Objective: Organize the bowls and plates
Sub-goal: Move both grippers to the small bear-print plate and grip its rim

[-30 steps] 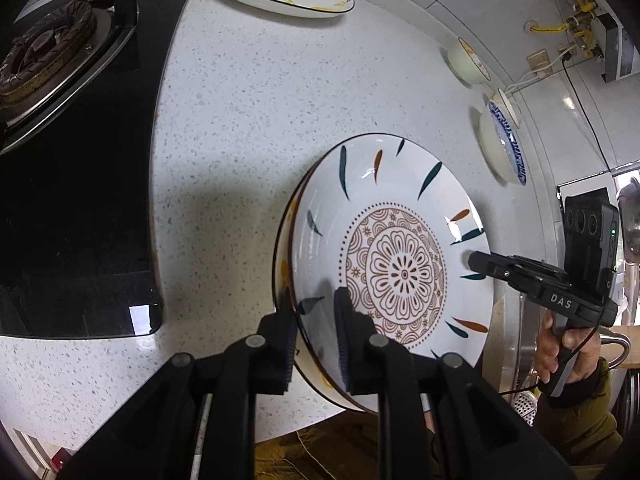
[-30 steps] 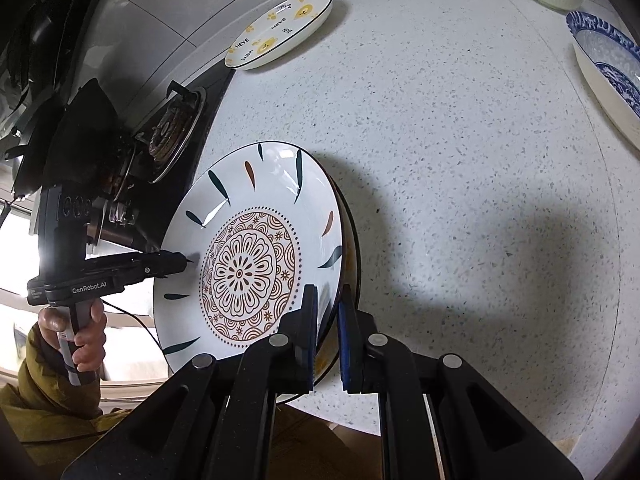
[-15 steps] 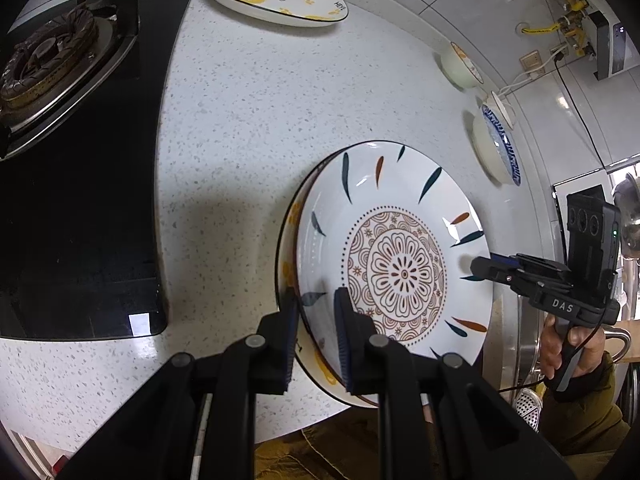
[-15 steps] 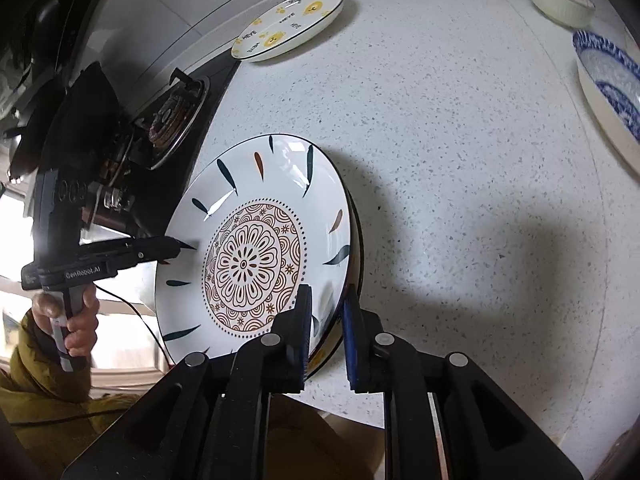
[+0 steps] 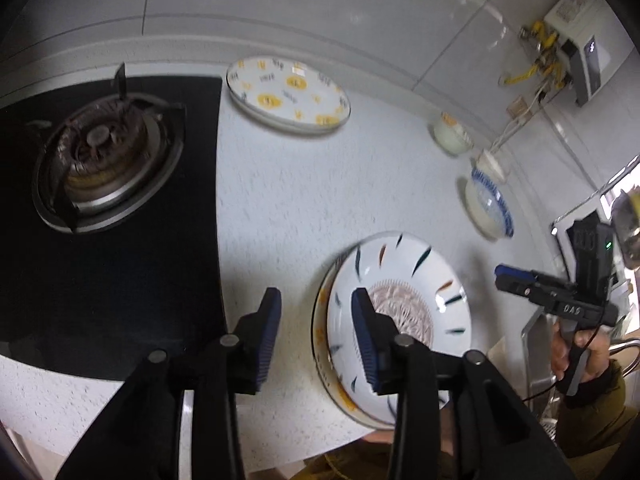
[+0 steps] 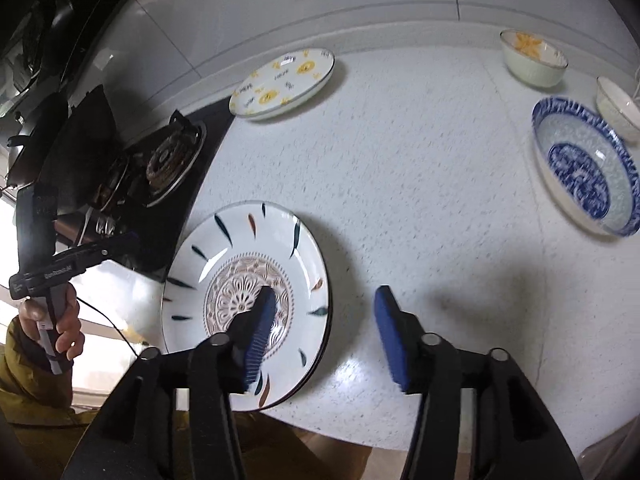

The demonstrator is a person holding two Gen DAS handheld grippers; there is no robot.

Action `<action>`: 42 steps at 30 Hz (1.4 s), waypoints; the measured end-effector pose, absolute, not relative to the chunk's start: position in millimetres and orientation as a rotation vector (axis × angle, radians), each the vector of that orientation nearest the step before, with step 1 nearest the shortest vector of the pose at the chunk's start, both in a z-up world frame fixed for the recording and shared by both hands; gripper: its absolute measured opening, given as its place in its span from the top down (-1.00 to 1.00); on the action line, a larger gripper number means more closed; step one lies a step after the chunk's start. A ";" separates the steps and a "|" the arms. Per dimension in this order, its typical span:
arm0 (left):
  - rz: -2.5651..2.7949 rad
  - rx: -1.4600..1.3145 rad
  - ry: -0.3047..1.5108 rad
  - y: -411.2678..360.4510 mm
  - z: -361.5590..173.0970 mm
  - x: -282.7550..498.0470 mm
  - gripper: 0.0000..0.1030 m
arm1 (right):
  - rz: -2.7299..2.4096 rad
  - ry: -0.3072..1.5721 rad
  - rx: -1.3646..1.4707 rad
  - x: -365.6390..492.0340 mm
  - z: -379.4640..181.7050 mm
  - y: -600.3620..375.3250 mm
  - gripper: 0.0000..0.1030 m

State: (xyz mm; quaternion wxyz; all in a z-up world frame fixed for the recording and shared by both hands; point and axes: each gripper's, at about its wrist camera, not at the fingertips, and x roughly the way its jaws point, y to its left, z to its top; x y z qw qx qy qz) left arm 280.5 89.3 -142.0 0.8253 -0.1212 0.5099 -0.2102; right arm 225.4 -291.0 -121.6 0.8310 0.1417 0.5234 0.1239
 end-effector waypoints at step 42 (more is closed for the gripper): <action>-0.169 -0.183 1.081 92.8 -160.1 571.3 -0.67 | 0.453 1.078 0.416 509.5 -150.6 -283.2 -0.50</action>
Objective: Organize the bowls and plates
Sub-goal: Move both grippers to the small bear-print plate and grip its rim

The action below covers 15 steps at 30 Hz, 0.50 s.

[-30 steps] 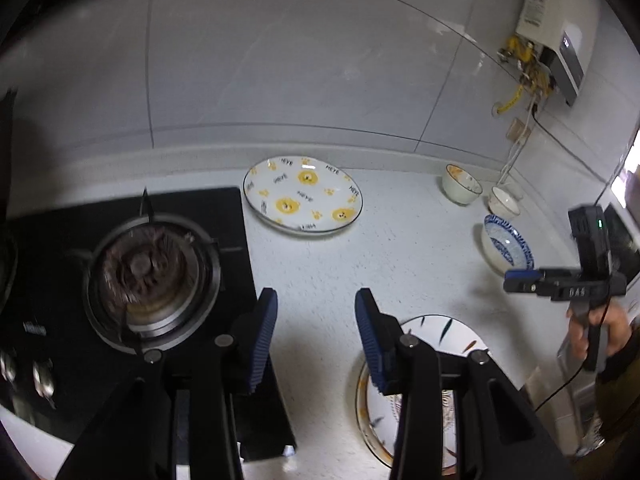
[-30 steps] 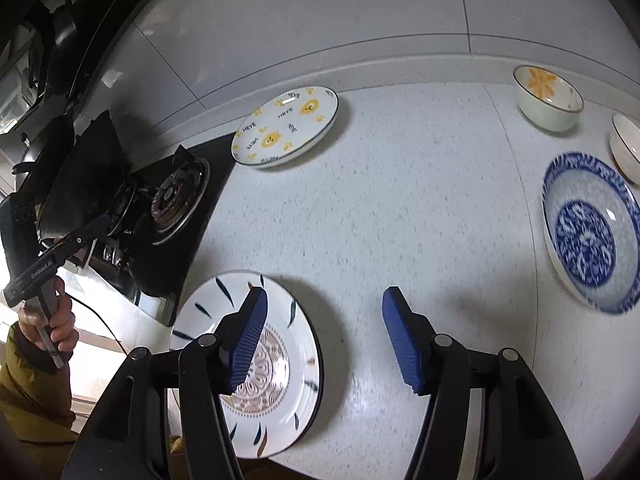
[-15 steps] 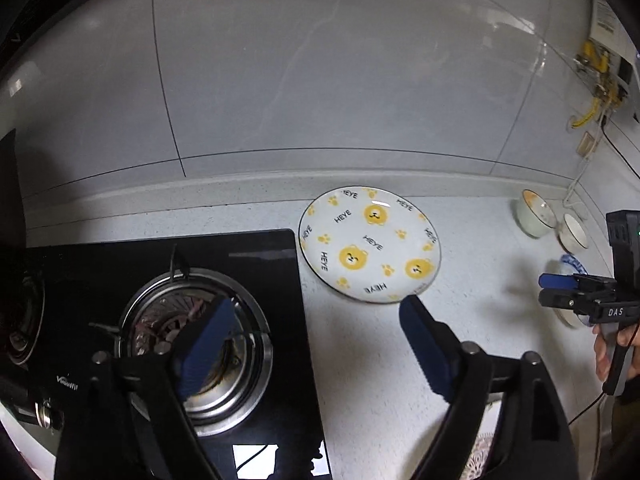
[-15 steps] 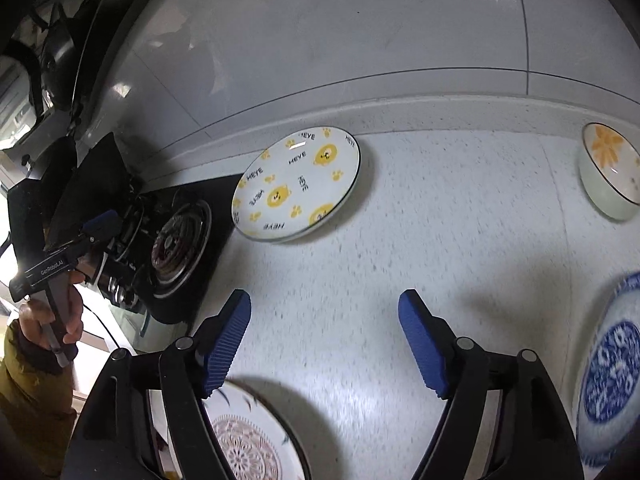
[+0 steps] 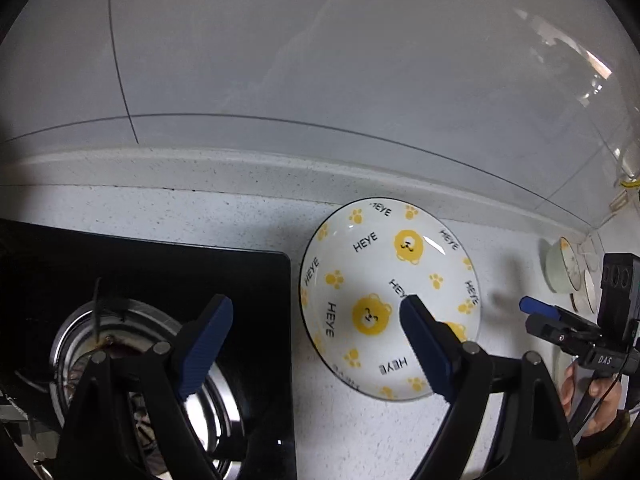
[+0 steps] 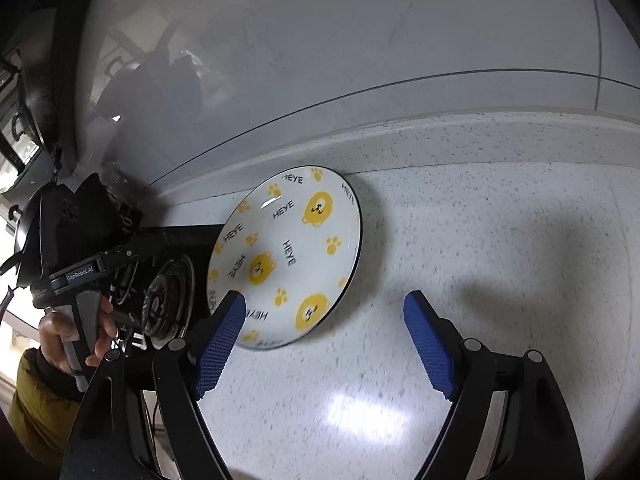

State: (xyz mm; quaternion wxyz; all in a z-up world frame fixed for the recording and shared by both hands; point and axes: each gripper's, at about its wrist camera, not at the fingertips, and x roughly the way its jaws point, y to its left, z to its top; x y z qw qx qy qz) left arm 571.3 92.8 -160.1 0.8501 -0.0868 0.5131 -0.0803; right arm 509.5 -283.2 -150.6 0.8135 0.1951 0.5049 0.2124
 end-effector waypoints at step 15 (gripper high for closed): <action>-0.224 -0.295 1.227 78.3 -215.9 619.8 -0.23 | 0.529 1.161 0.562 544.7 -193.3 -277.9 -0.34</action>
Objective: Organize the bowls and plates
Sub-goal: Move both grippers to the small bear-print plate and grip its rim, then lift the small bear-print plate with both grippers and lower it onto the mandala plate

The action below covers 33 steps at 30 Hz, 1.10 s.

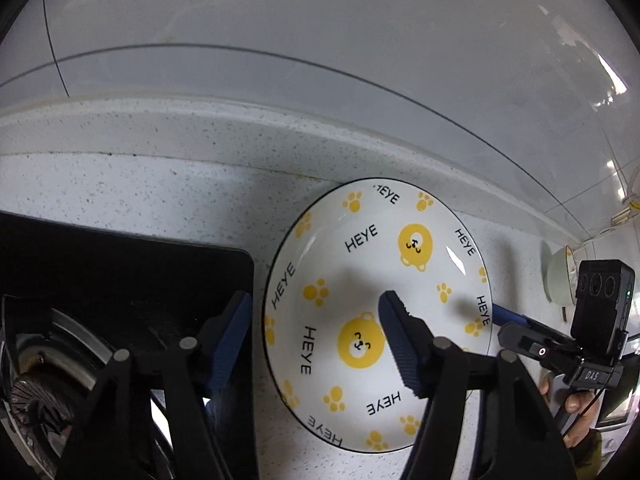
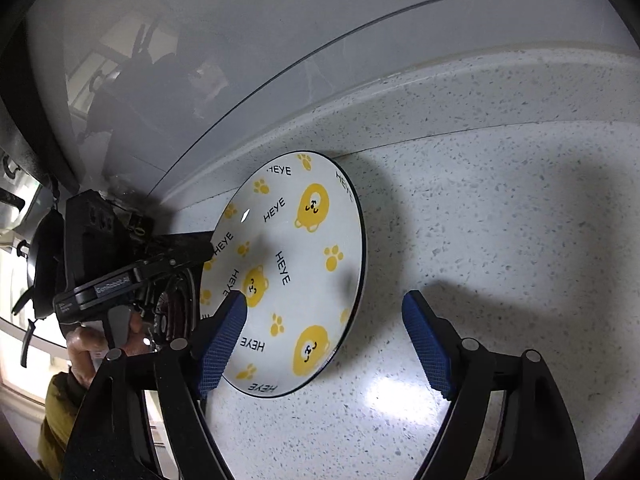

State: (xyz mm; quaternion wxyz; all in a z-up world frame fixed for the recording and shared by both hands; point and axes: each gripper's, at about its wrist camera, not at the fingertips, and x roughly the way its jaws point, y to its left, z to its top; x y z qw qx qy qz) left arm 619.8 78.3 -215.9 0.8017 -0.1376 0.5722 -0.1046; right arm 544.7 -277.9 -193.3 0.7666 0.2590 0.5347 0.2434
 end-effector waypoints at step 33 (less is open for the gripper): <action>-0.271 -0.426 1.262 102.0 -244.3 617.4 0.85 | 0.527 1.257 0.591 554.7 -217.2 -288.1 0.81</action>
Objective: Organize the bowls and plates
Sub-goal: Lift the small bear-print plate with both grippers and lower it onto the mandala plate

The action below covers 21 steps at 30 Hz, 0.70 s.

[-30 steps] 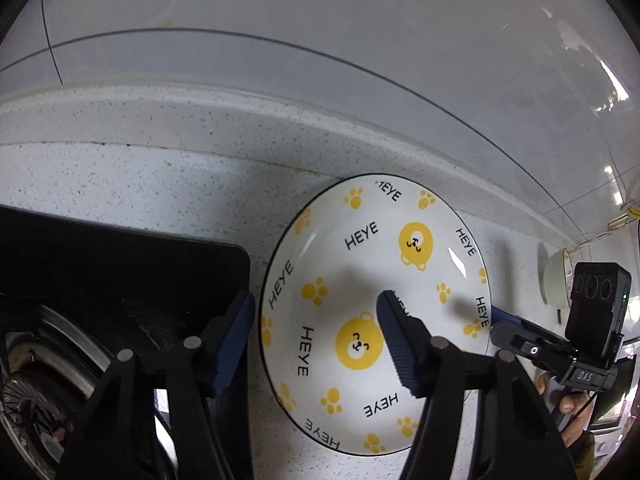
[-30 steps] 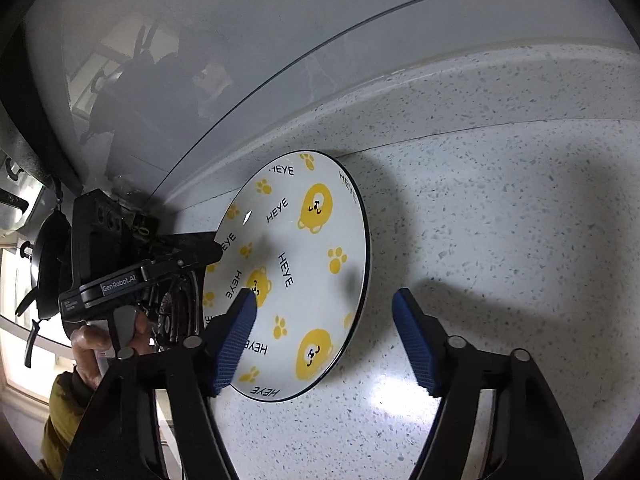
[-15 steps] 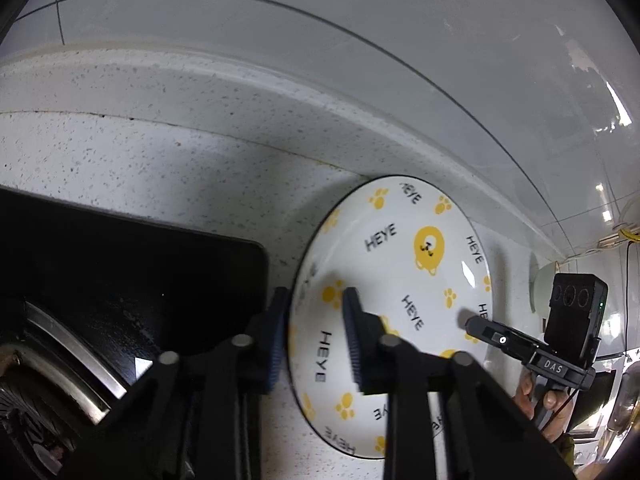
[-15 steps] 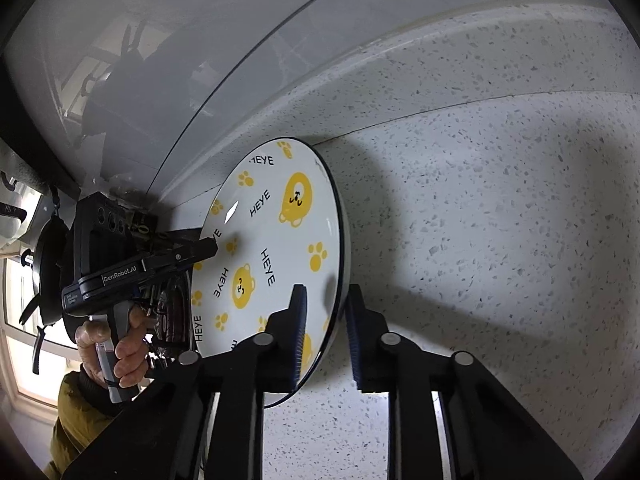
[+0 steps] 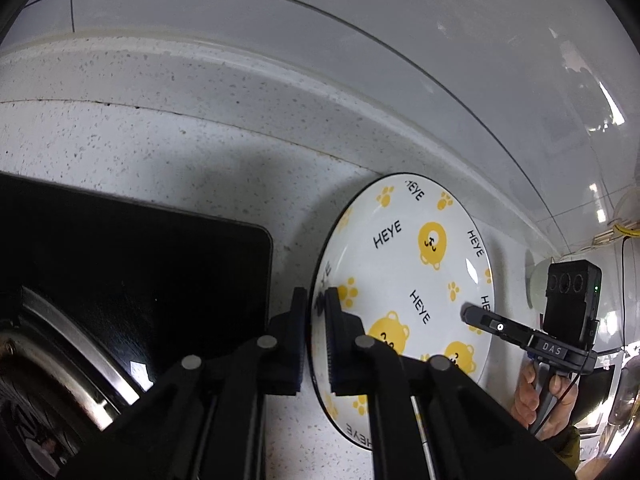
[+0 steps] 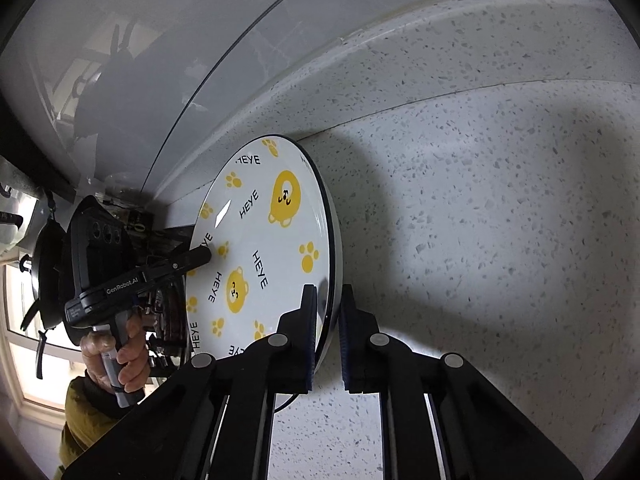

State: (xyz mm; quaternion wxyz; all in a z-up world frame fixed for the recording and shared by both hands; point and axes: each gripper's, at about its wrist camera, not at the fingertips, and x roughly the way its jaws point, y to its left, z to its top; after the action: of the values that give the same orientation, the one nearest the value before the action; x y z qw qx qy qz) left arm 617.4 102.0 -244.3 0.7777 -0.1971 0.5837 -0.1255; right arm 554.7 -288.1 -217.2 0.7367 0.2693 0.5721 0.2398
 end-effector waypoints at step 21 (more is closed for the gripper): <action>-0.418 -0.412 1.239 56.6 -163.3 489.3 0.86 | 0.438 1.182 0.541 406.7 -128.2 -313.7 0.82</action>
State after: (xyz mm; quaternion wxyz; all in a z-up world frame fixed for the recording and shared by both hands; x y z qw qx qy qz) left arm 489.3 56.6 -163.3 0.7742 -0.1903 0.5720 -0.1930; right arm 406.7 -313.7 -128.2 0.7739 0.2499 0.5456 0.2024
